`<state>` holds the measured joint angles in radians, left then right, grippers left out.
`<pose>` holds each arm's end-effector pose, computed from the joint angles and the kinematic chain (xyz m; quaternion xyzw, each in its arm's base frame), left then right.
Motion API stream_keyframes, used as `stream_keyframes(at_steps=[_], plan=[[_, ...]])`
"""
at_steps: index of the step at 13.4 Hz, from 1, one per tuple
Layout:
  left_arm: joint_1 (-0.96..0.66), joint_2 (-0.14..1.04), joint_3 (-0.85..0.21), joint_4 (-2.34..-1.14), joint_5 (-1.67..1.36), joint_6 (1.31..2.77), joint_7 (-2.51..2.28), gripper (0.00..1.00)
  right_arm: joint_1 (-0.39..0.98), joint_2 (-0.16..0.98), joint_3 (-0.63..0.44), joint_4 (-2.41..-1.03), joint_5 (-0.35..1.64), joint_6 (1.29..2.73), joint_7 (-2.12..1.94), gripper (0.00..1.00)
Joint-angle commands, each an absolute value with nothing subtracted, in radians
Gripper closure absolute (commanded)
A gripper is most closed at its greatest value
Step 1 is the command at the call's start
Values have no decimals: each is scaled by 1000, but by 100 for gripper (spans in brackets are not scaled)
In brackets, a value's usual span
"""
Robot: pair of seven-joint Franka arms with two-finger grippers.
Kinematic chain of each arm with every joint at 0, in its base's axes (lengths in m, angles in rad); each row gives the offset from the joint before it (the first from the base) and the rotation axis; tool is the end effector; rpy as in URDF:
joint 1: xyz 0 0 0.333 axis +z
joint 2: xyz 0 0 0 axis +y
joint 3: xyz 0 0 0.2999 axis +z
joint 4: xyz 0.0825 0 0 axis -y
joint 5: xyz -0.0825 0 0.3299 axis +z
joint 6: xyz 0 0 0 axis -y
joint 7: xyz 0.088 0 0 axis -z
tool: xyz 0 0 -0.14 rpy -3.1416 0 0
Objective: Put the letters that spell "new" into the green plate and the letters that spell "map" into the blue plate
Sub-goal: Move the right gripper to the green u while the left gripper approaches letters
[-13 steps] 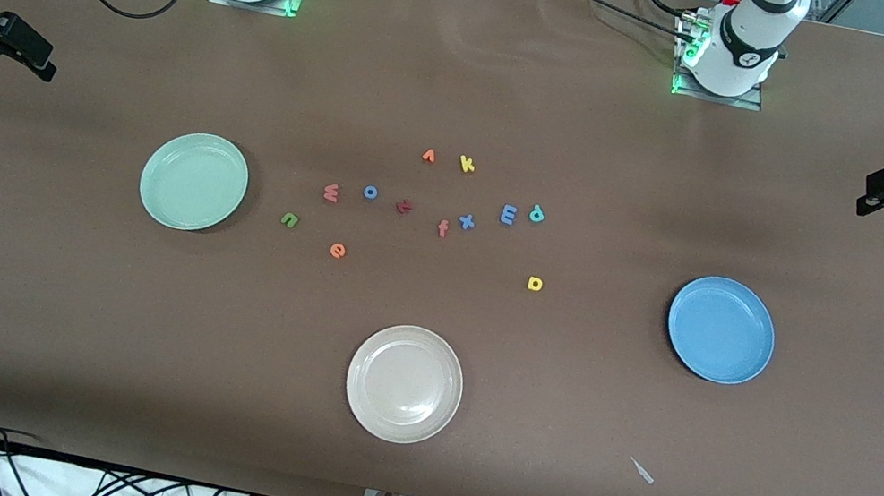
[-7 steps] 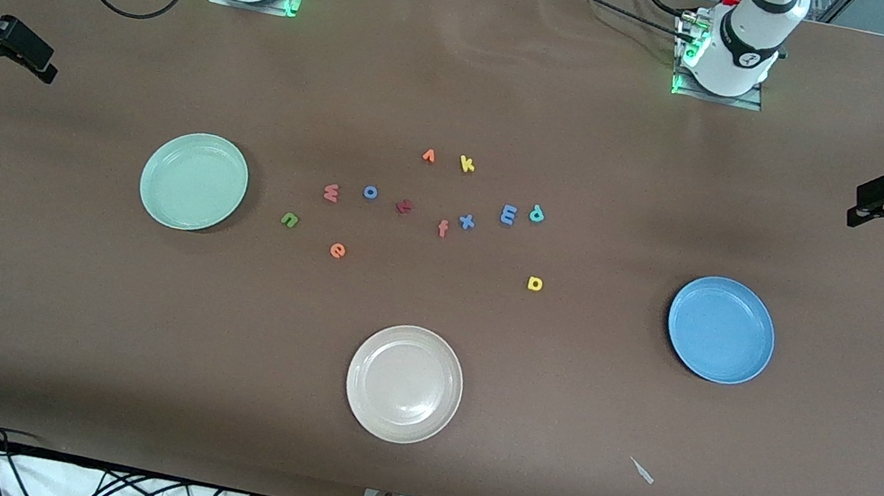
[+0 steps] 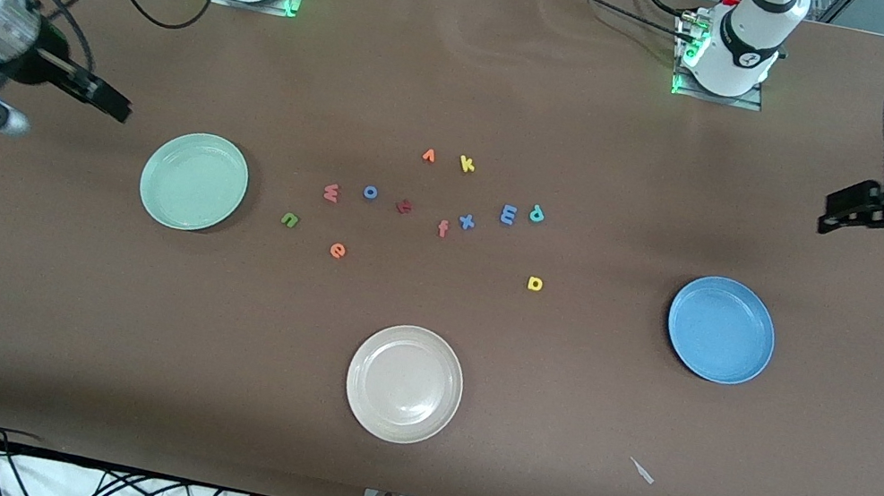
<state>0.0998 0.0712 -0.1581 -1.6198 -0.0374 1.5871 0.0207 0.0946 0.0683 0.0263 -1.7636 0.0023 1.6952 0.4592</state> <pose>0.5129 -0.0328 0.5208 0.9976 -0.0383 -0.0519 0.0233 0.5072 0.0616 0.4704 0.9834 -0.1681 -0.0660 0.0176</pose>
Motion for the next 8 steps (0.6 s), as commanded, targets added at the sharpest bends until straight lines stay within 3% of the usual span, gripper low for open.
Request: stream_keyframes(at_steps=[1,5,8], plan=[[45,173,-155,-1556,-51,1586,-6,0,164,179,40,-1772,-3,1744,473,0],[-84,233,-163,-1574,-61,1693,-101,0,218,352,46,-1784,-6,1943,647,1],[-187,285,-163,-1591,-60,1742,-195,0,288,394,46,-1874,-12,2130,926,1]])
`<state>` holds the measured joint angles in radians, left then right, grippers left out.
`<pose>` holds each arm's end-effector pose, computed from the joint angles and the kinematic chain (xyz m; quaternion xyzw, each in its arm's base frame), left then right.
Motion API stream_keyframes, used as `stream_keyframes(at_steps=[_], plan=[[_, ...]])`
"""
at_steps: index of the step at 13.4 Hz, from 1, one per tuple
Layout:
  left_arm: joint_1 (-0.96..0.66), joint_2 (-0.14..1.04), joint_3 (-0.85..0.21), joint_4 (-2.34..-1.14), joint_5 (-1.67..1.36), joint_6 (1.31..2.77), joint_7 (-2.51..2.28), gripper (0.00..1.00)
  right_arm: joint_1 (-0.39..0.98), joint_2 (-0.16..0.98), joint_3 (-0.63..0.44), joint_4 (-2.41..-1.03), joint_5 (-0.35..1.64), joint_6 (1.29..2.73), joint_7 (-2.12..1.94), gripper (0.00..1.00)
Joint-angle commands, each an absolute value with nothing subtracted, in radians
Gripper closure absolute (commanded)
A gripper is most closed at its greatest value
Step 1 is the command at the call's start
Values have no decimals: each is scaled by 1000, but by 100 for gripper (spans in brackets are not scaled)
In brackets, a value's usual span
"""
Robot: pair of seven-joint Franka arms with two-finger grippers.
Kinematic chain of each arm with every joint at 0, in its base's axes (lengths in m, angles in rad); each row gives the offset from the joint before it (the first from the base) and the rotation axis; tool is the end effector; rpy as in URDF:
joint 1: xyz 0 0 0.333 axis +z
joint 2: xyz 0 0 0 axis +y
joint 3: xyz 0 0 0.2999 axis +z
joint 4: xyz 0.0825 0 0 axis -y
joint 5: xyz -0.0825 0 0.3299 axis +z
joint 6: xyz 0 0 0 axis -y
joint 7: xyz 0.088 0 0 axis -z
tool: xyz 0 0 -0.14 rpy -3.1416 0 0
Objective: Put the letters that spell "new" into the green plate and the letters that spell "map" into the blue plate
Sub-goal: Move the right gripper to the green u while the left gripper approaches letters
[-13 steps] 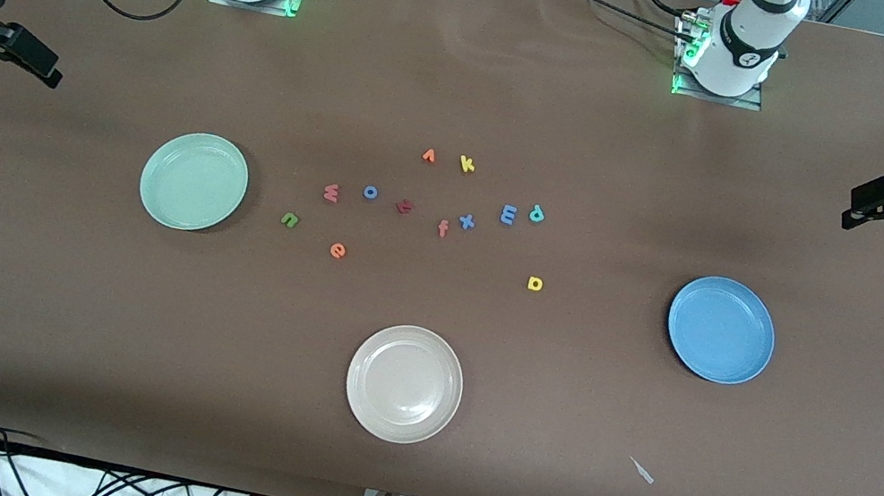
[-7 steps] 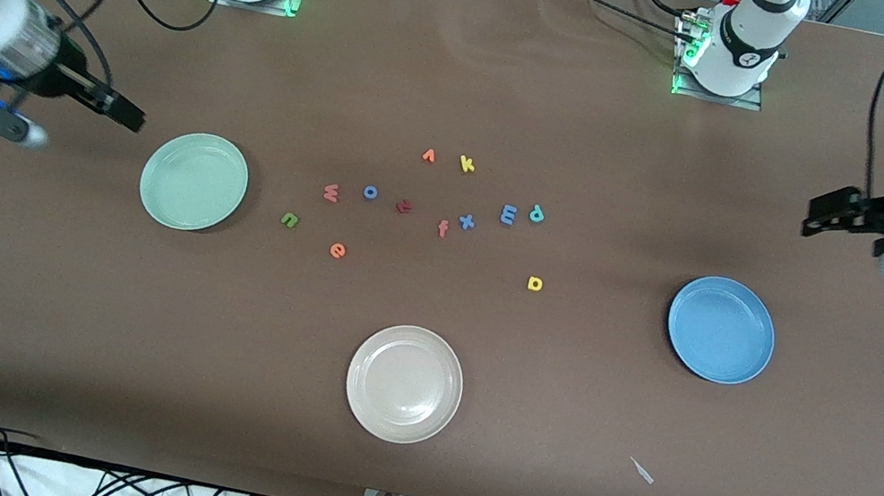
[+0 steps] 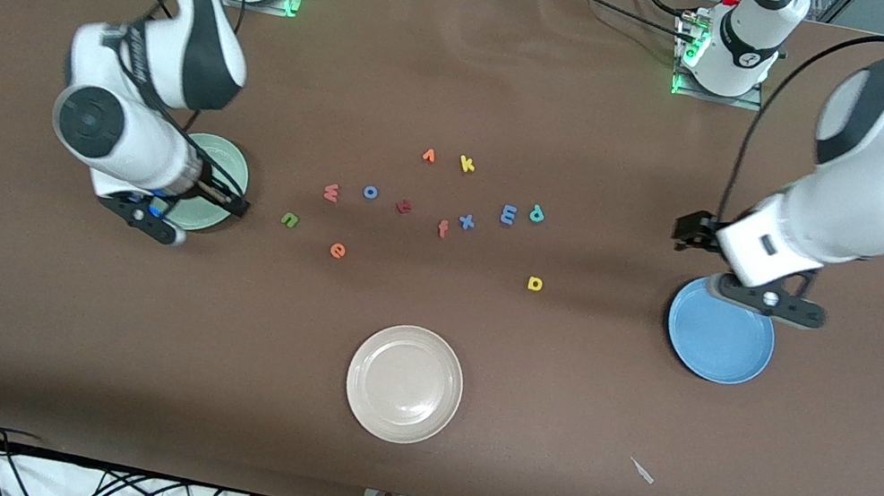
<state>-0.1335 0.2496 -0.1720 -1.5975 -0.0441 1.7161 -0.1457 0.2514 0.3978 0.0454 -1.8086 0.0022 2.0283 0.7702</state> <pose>0.5371 -0.1672 0.4445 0.9943 -0.0738 -0.0716 0.0275 0.5440 0.1652 0.2949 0.9679 -0.2351 -0.0814 0.0366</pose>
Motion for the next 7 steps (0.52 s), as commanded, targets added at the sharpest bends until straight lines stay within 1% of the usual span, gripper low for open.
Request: stream_keyframes(at_steps=[1,2,3,4,5,6,7], plan=[[-216,296,-163,-1606,-60,1782,-205,0,319,405,45,-1914,-17,2207,990,4],[-239,299,-163,-1636,-58,1820,-221,0,328,432,44,-1925,-21,2258,1037,9],[-265,298,-161,-1676,-57,1862,-253,0,331,457,44,-1925,-23,2288,1063,12],[-284,296,-163,-1712,-54,1905,-282,0,342,475,44,-1925,-21,2311,1071,23],[-304,296,-163,-1747,-52,1926,-290,0,348,491,44,-1928,-23,2330,1077,24],[-323,296,-163,-1788,-52,1959,-296,0,353,495,44,-1937,-23,2342,1094,29],[-340,296,-163,-1834,-52,2006,-320,0,362,497,44,-1951,-25,2358,1095,30]])
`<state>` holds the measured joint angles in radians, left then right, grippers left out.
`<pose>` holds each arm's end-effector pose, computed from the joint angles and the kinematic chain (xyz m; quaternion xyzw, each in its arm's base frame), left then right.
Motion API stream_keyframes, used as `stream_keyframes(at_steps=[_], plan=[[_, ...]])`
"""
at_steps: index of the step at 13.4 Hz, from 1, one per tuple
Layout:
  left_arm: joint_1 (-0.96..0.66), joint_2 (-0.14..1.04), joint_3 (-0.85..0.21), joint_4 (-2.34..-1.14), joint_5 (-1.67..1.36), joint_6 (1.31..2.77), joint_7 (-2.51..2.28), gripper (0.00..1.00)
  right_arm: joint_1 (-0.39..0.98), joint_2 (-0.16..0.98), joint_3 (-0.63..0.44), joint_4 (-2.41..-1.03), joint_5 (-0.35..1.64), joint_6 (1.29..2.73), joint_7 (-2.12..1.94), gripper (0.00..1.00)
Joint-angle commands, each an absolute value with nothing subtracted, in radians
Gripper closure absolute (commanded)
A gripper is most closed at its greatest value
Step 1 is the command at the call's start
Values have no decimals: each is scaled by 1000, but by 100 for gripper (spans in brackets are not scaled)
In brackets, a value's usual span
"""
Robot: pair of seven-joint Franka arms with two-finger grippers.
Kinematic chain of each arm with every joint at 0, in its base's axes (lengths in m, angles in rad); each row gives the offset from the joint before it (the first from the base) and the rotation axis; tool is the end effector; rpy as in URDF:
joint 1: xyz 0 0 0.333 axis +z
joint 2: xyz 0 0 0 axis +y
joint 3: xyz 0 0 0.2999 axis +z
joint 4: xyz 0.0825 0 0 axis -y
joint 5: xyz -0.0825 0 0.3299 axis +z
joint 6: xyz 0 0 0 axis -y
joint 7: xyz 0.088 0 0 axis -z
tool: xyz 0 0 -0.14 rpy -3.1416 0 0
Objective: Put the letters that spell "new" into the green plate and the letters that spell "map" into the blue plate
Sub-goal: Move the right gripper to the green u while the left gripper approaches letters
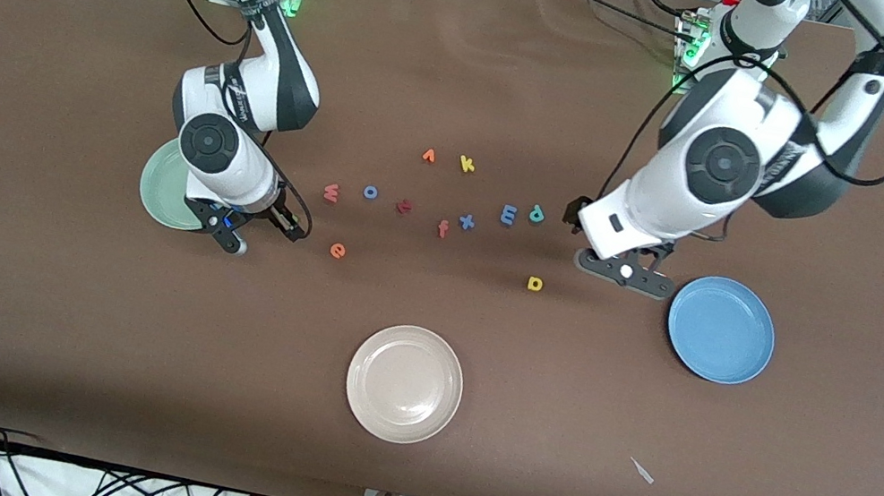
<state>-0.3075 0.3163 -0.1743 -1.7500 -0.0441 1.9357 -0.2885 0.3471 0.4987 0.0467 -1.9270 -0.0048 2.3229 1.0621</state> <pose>0.5061 -0.2624 0.3607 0.9933 -0.0846 -0.0762 0.0201 0.5247 0.2172 0.2141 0.9432 -0.3280 -0.0446 0.0268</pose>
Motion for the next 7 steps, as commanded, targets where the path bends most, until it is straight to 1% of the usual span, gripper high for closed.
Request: stream_keyframes(at_steps=[1,3,4,6,7], plan=[[-357,296,-163,-1877,-52,2060,-351,0,367,499,41,-1974,-31,2390,1094,30],[-380,304,-169,-1955,-57,2146,-385,0,367,521,41,-2017,-67,2489,1092,30],[-391,317,-170,-1982,-58,2186,-400,0,367,525,41,-2022,-69,2500,1092,30],[-423,368,-169,-1987,-58,2218,-440,0,367,532,41,-2023,-77,2502,1089,30],[-426,386,-169,-1988,-58,2244,-448,0,367,541,41,-2023,-93,2506,1089,33]])
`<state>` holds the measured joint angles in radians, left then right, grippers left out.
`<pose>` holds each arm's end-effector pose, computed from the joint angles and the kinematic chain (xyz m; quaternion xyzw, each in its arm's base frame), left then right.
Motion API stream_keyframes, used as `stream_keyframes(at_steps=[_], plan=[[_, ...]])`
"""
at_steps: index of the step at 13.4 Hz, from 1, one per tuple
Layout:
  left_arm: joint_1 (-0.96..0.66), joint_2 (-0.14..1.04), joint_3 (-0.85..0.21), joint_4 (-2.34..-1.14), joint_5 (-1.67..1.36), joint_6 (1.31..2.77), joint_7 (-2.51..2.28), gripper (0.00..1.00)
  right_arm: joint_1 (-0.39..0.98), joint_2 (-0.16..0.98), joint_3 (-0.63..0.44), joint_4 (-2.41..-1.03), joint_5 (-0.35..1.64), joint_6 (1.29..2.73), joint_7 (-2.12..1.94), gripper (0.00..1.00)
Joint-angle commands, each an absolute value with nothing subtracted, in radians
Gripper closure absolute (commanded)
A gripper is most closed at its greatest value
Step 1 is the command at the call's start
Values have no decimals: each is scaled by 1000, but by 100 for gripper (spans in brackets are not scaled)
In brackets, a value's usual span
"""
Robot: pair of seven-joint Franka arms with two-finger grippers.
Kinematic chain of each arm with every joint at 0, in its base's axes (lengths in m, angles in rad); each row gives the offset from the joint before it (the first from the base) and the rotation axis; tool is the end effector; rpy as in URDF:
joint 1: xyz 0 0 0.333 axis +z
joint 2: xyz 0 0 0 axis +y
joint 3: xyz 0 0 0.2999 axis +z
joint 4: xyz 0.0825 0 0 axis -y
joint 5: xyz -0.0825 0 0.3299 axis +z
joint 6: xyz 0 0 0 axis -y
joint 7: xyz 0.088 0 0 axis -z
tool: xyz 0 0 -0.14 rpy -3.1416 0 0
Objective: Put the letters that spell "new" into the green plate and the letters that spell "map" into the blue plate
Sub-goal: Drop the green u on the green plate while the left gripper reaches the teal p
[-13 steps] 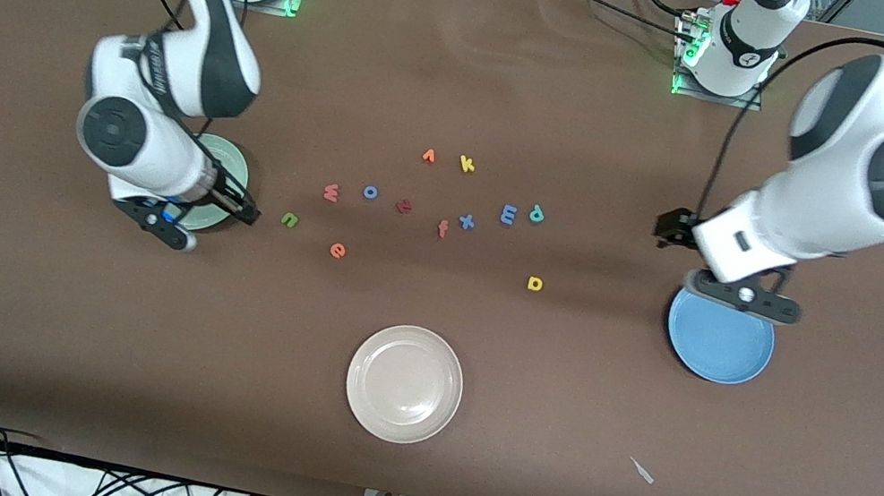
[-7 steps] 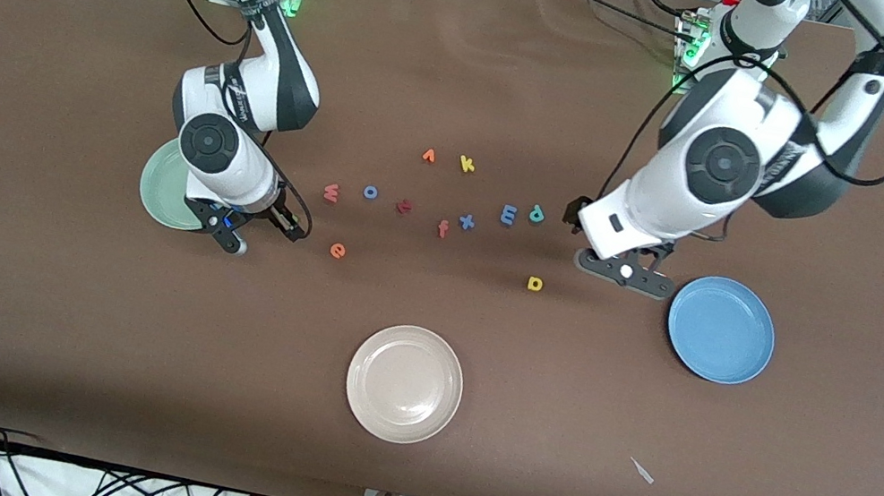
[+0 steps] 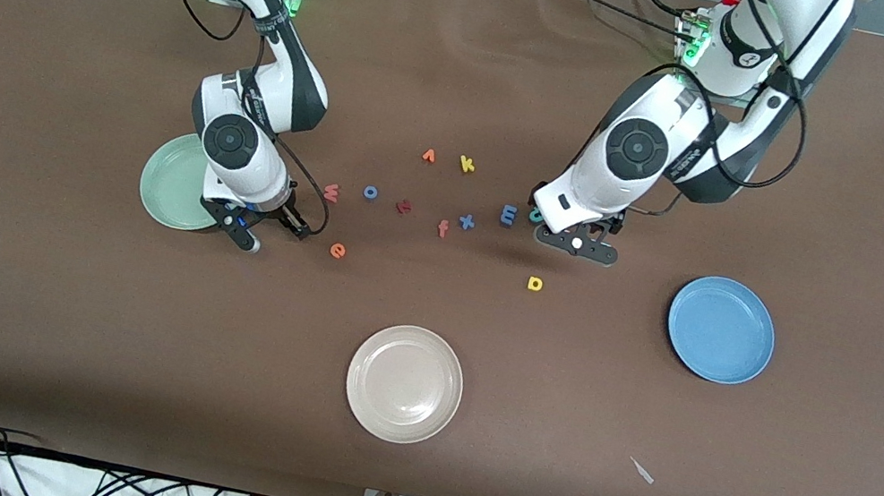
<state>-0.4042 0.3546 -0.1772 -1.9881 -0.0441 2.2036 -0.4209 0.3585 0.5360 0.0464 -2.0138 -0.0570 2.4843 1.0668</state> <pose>0.4538 -0.2993 0.2669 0.9946 -0.0624 -0.0818 0.0097 0.5108 0.2180 0.1758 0.9516 -0.3056 -0.0207 0.0251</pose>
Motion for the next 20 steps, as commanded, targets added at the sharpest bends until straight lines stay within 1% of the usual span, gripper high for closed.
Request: stream_keyframes(at_steps=[1,3,4,7,8,10,11,13,14,15,16,17,18,19,20], plan=[[-426,400,-169,-1987,-58,2253,-448,0,367,545,41,-2023,-98,2511,1089,48],[-437,442,-169,-1988,-58,2298,-451,0,367,542,41,-2022,-100,2510,1089,79],[-457,457,-169,-1990,-58,2301,-463,0,367,535,40,-2019,-100,2507,1091,90],[-466,486,-169,-1994,-46,2301,-468,0,362,488,23,-2007,-98,2468,1059,90],[-469,495,-169,-1996,-46,2301,-468,0,362,454,-1,-1994,-100,2414,1022,90],[-479,511,-169,-1994,-46,2301,-468,0,359,398,-50,-1970,-88,2248,881,90],[-479,511,-169,-1994,-46,2301,-468,0,359,370,-76,-1976,-86,2212,817,90],[-480,531,-169,-1991,-44,2301,-468,5,357,341,-136,-2040,-86,2224,692,87],[-482,537,-169,-1988,-44,2302,-468,6,356,328,-156,-2102,-83,2274,639,87],[-482,538,-169,-1988,-44,2303,-468,9,357,299,-160,-2205,-83,2371,635,86],[-482,541,-169,-1988,-44,2303,-468,10,356,278,-175,-2298,-83,2461,631,81],[-483,551,-167,-1983,-43,2303,-469,12,356,259,-201,-2354,-83,2494,623,68],[-483,552,-167,-1983,-43,2303,-469,14,356,252,-202,-2359,-83,2487,620,12],[-483,552,-167,-1982,-43,2303,-469,18,356,252,-202,-2349,-83,2484,620,0],[-485,552,-167,-1982,-43,2303,-472,21,357,252,-201,-2333,-83,2482,621,0]])
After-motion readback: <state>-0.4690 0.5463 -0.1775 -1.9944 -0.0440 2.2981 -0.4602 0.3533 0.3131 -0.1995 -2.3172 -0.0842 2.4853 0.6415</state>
